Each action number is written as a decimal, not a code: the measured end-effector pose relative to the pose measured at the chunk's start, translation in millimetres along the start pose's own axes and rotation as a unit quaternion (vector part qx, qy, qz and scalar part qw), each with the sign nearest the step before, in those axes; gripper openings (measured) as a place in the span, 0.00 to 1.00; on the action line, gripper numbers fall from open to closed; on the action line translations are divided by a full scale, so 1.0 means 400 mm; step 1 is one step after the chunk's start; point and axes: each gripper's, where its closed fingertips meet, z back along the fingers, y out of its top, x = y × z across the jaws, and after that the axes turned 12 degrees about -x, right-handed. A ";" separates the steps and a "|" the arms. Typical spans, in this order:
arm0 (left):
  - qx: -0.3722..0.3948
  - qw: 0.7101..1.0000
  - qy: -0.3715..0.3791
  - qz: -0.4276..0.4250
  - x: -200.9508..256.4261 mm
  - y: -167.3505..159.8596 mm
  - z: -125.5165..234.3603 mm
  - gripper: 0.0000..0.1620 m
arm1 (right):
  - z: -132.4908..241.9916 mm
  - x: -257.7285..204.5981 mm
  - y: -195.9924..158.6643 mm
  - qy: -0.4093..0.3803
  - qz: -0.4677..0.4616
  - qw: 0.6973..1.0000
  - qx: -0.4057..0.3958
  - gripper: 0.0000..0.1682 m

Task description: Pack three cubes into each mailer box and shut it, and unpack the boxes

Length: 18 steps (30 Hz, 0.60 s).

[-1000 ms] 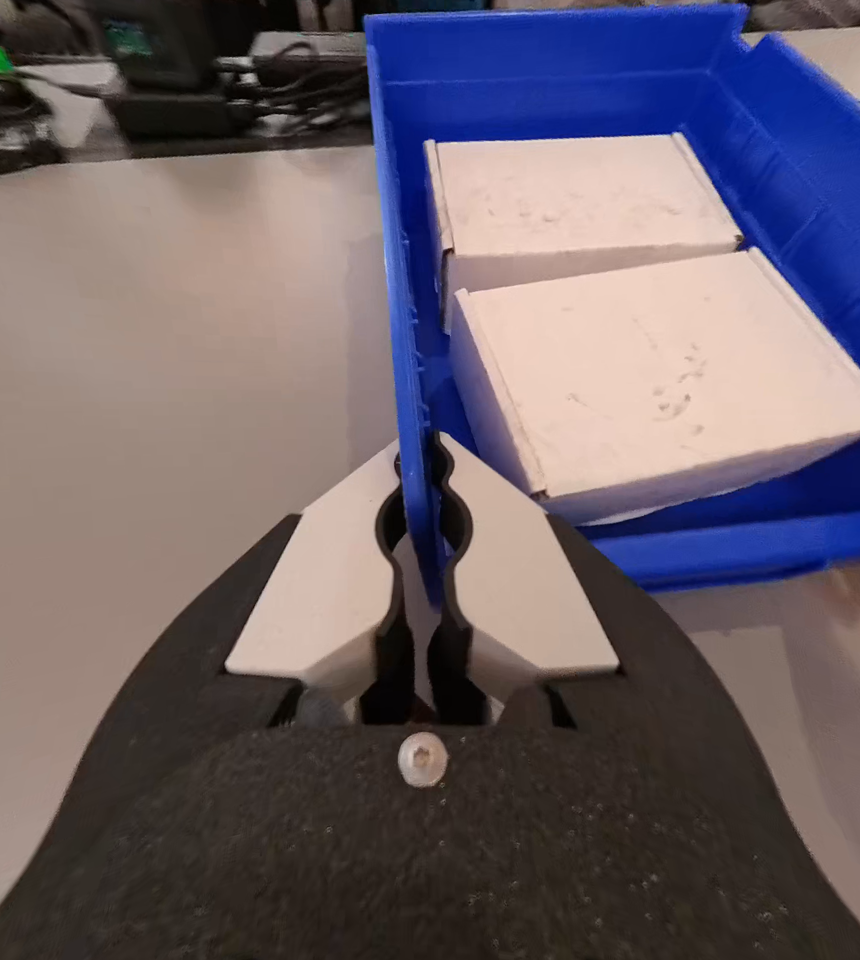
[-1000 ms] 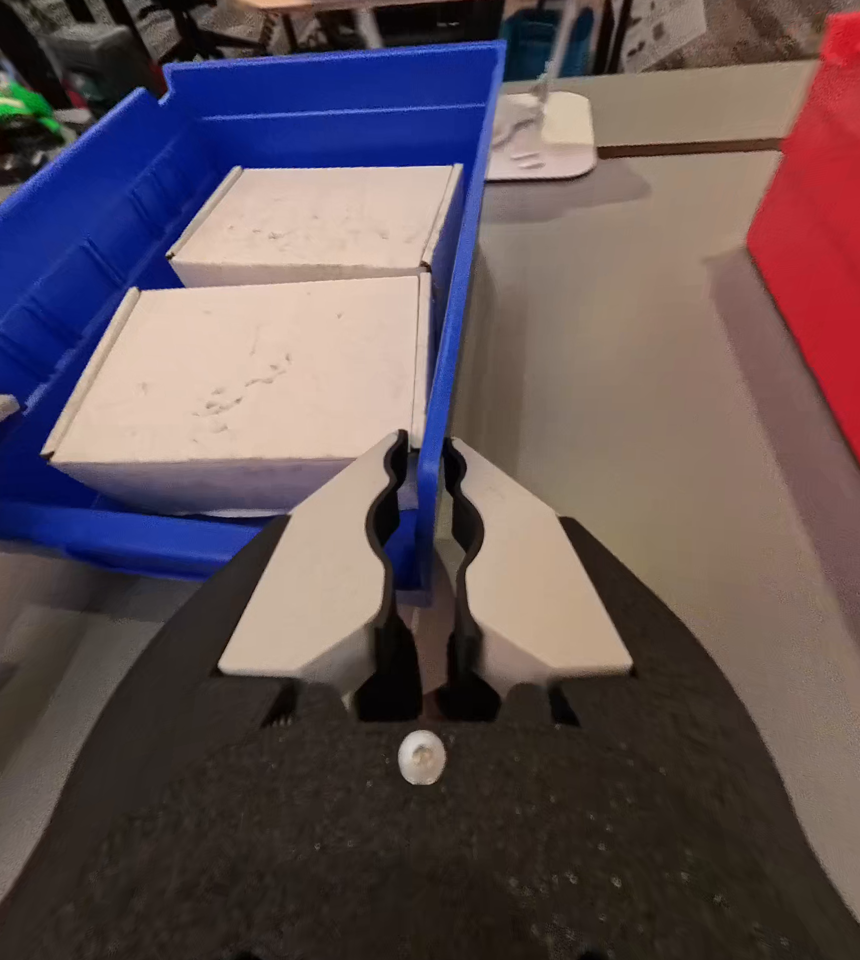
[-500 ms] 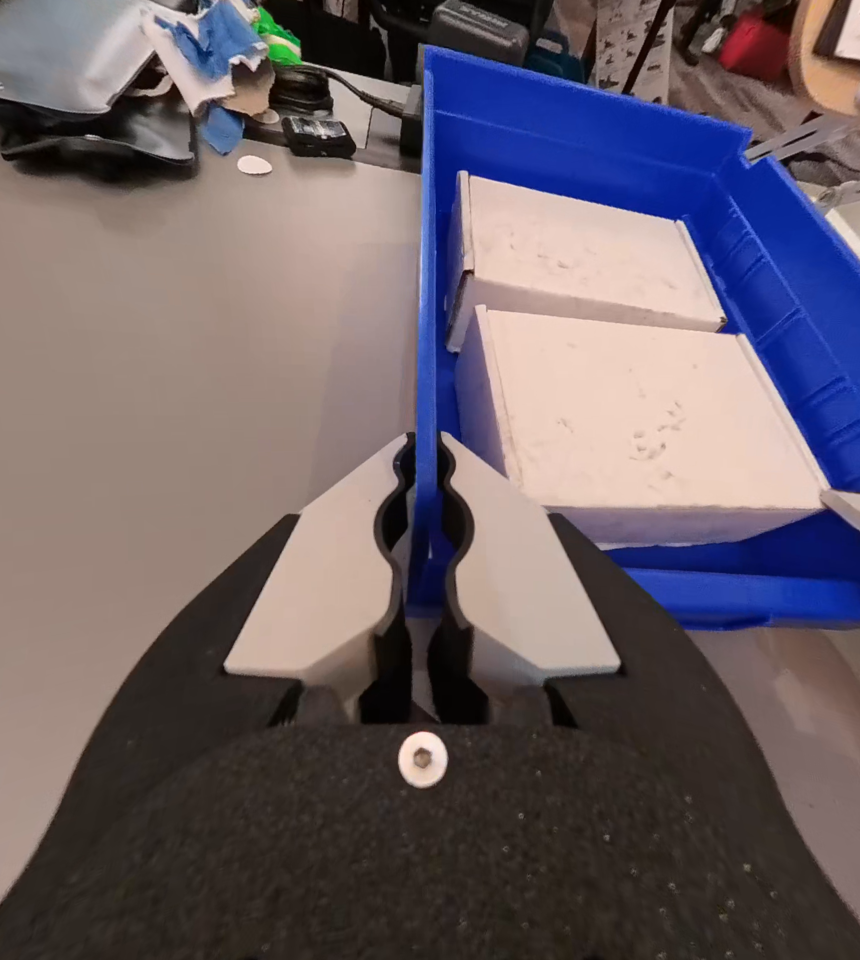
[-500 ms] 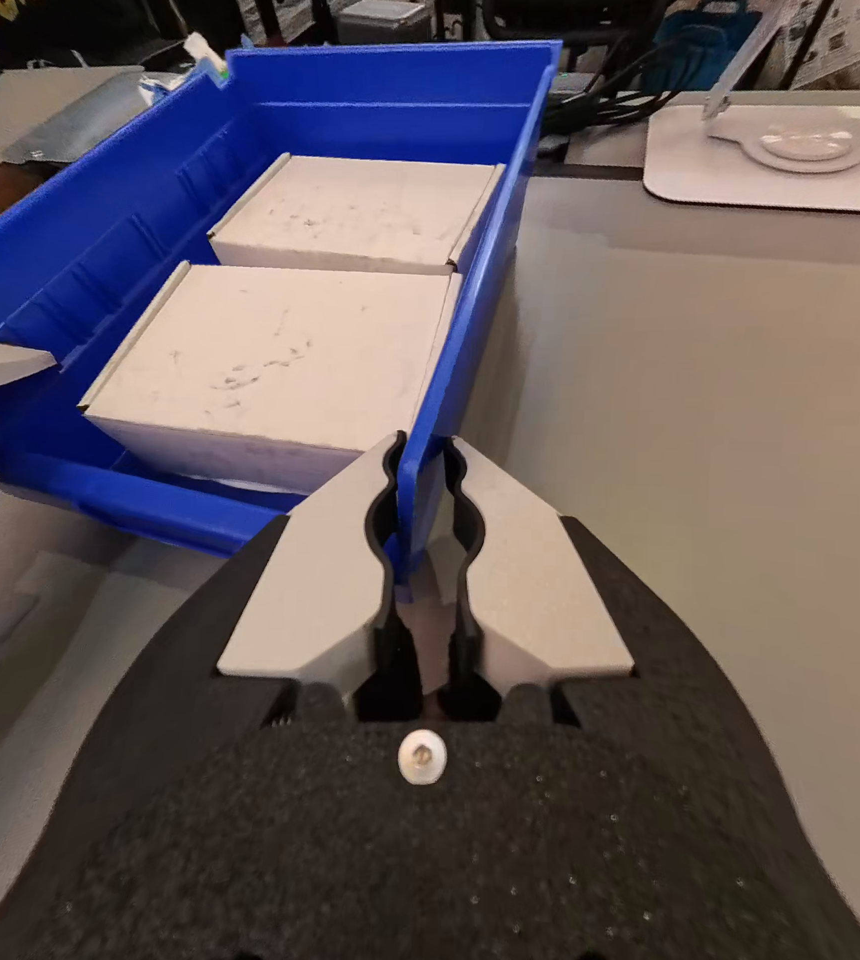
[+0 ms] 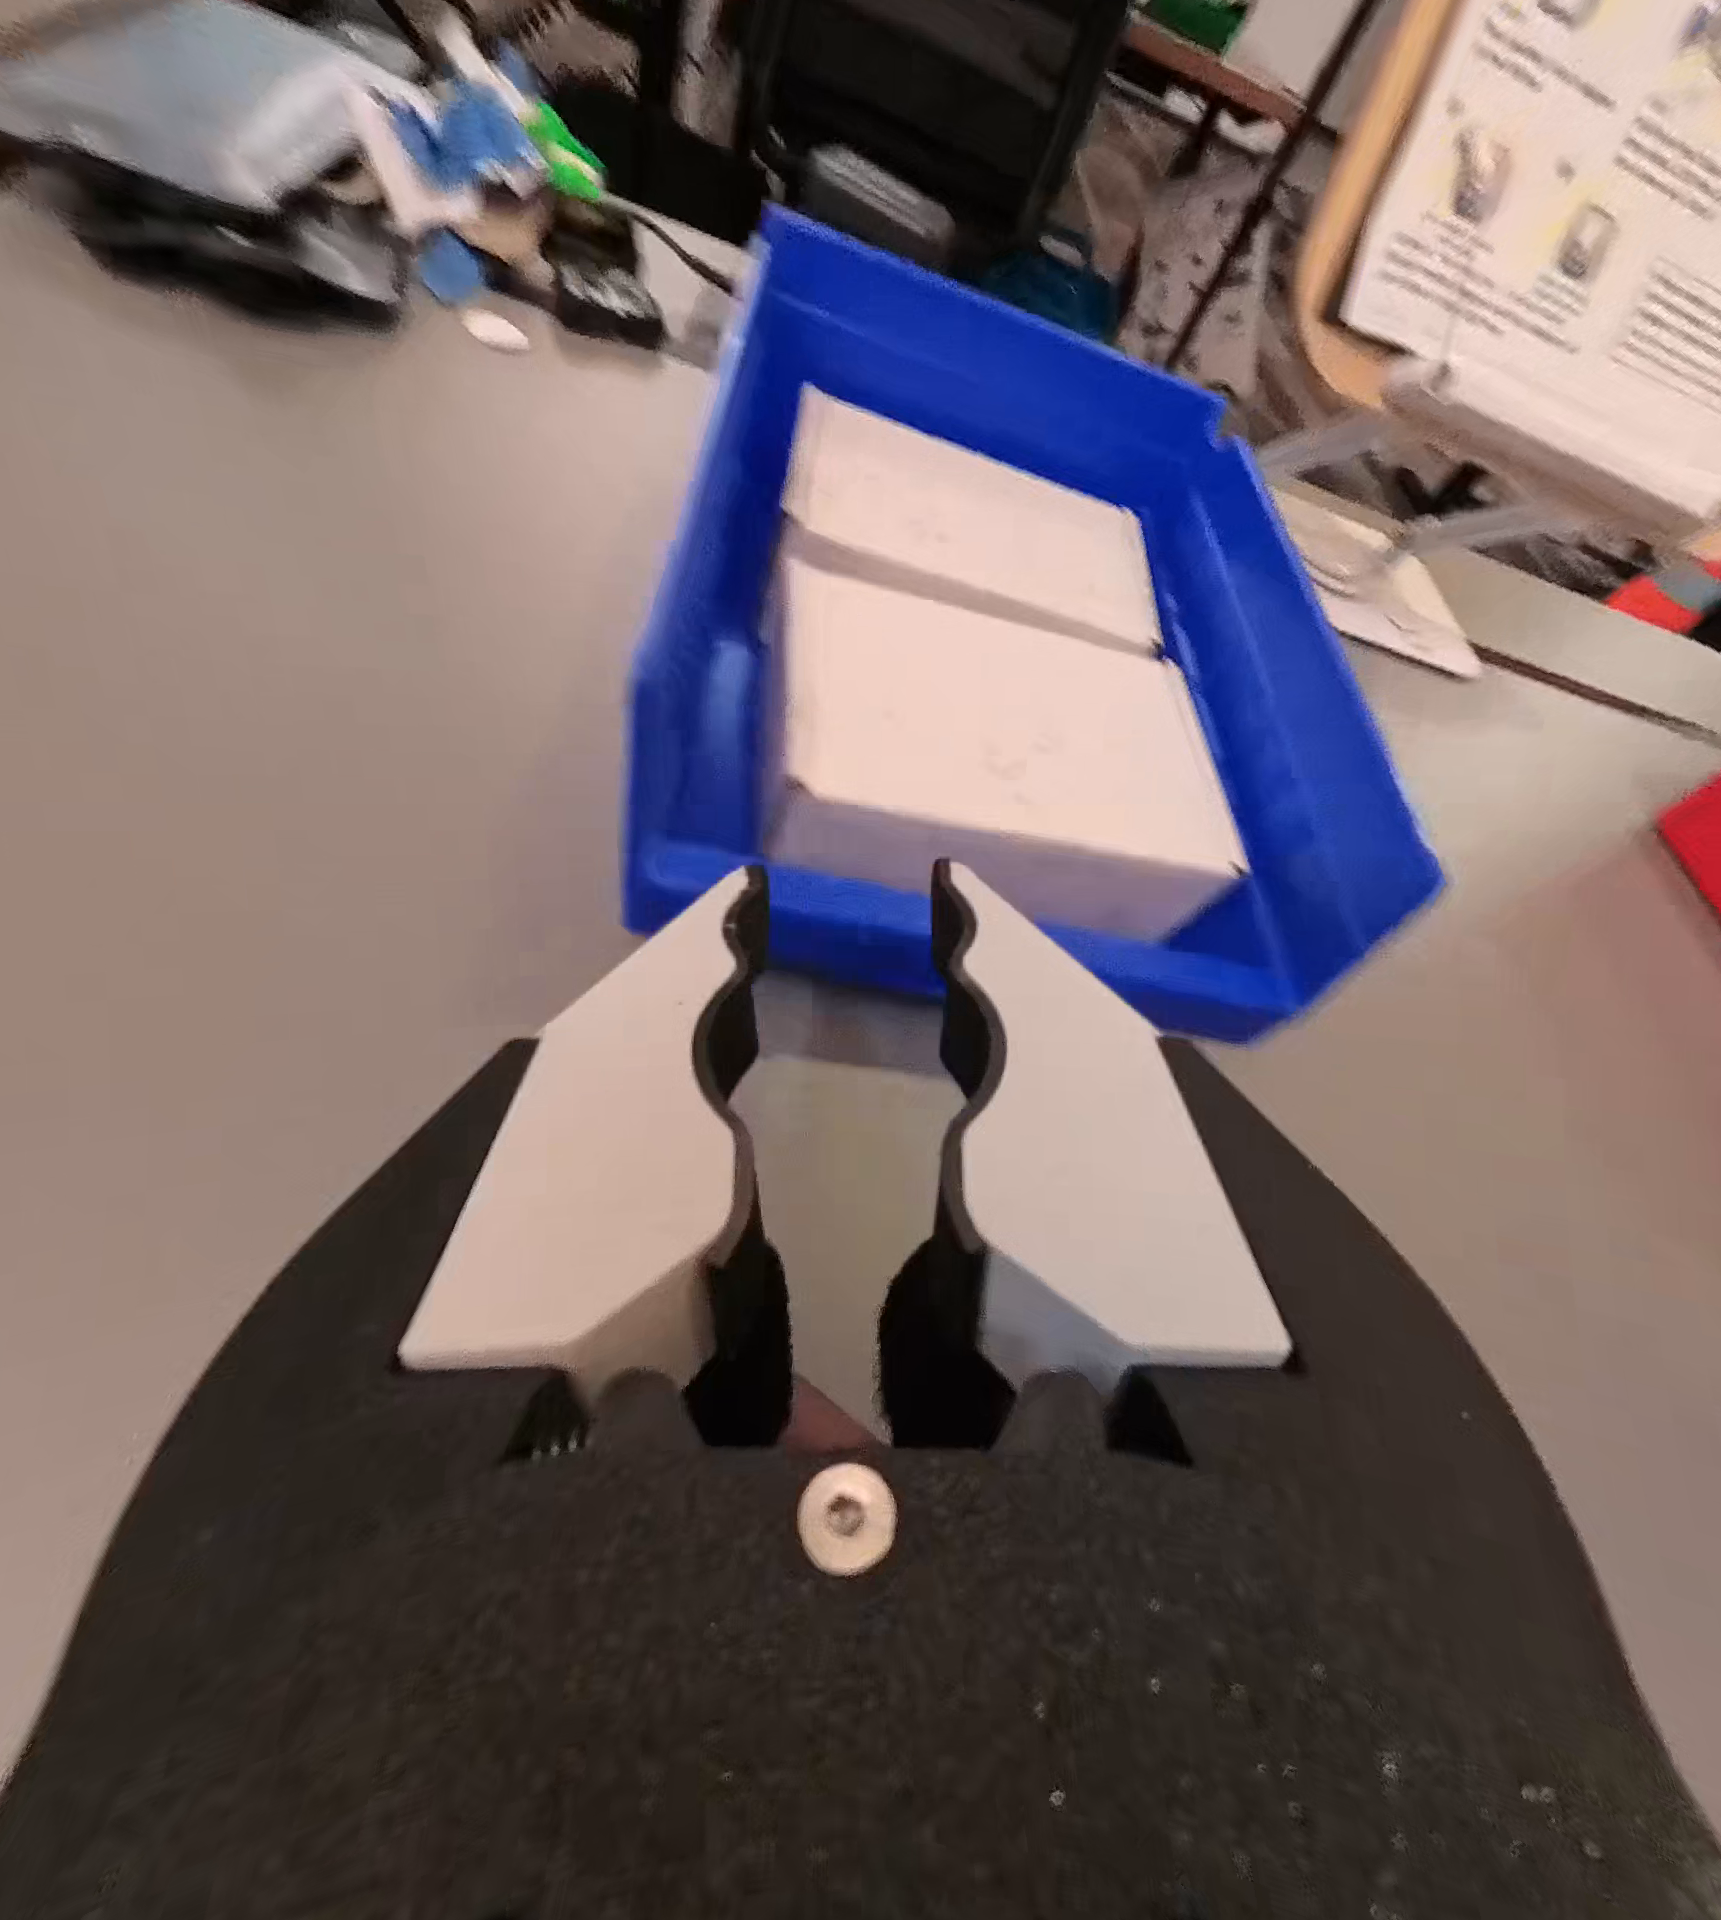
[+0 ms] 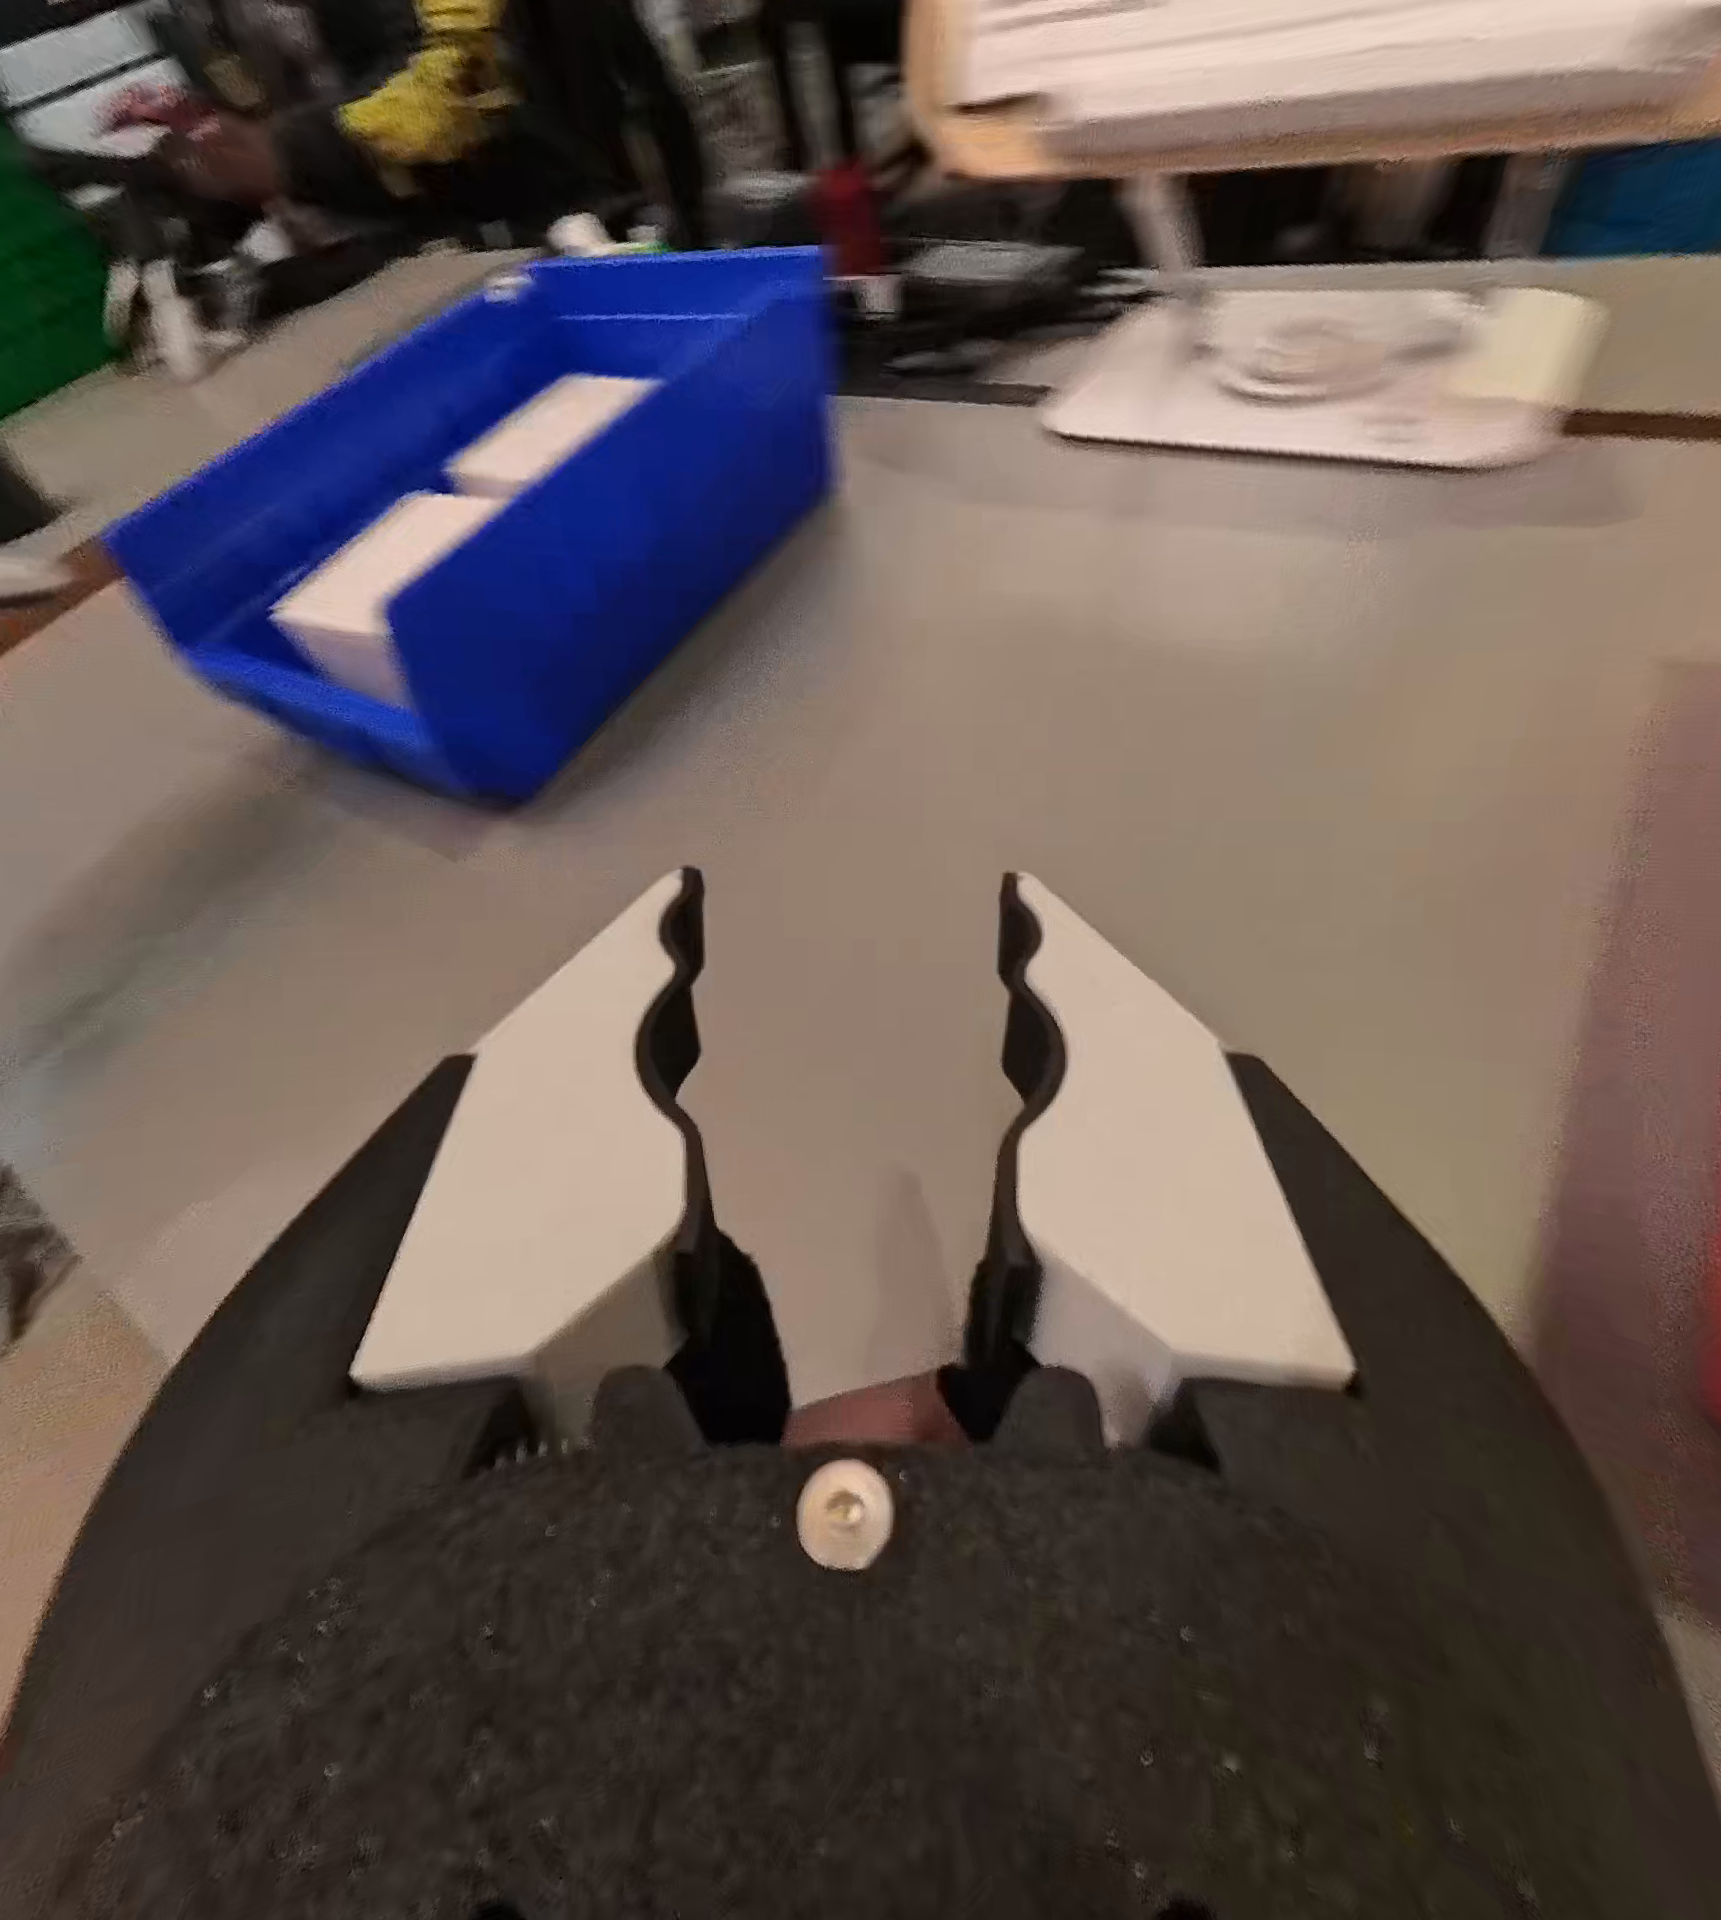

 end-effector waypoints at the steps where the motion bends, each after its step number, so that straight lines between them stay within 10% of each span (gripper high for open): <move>1: -0.010 1.000 -0.015 -0.004 0.030 -0.024 0.007 0.17 | 0.053 0.068 -0.018 -0.020 -0.028 0.999 0.006 0.34; 9: -0.062 0.996 -0.033 -0.046 0.096 -0.115 0.020 0.18 | 0.330 0.498 -0.156 -0.202 -0.135 0.968 0.057 0.39; 18: -0.070 0.991 0.015 -0.117 0.071 -0.117 -0.018 0.18 | 0.345 0.549 -0.174 -0.222 -0.156 0.962 0.041 0.39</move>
